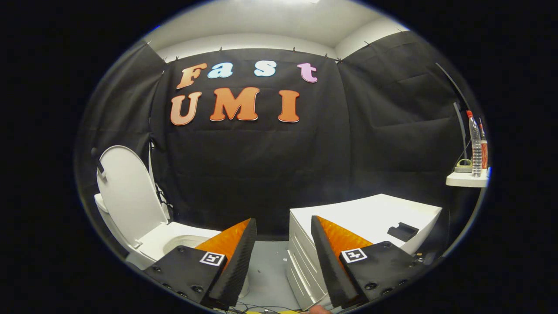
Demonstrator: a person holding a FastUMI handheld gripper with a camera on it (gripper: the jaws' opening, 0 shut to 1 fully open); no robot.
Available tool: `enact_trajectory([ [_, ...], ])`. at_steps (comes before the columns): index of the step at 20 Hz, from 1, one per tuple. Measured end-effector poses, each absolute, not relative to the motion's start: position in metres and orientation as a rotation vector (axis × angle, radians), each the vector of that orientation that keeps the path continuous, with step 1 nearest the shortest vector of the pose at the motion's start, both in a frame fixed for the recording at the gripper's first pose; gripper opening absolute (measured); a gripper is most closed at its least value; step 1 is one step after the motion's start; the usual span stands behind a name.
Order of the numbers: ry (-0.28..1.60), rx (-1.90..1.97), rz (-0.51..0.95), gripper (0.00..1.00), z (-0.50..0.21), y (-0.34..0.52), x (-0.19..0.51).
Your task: Open the toilet lid.
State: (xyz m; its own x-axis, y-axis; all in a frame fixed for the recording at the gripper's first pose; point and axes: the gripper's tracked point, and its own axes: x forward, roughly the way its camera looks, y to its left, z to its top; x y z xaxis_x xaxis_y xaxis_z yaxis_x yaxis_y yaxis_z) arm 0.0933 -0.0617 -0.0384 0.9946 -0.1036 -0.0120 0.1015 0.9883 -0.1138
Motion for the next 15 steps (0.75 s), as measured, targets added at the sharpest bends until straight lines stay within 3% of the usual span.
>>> enact_trajectory([
  [6, -0.031, -0.152, -0.2, 0.93, -0.017, -0.081, 0.081],
  [15, -0.073, -0.031, -0.275, 0.94, -0.004, -0.111, 0.069],
])
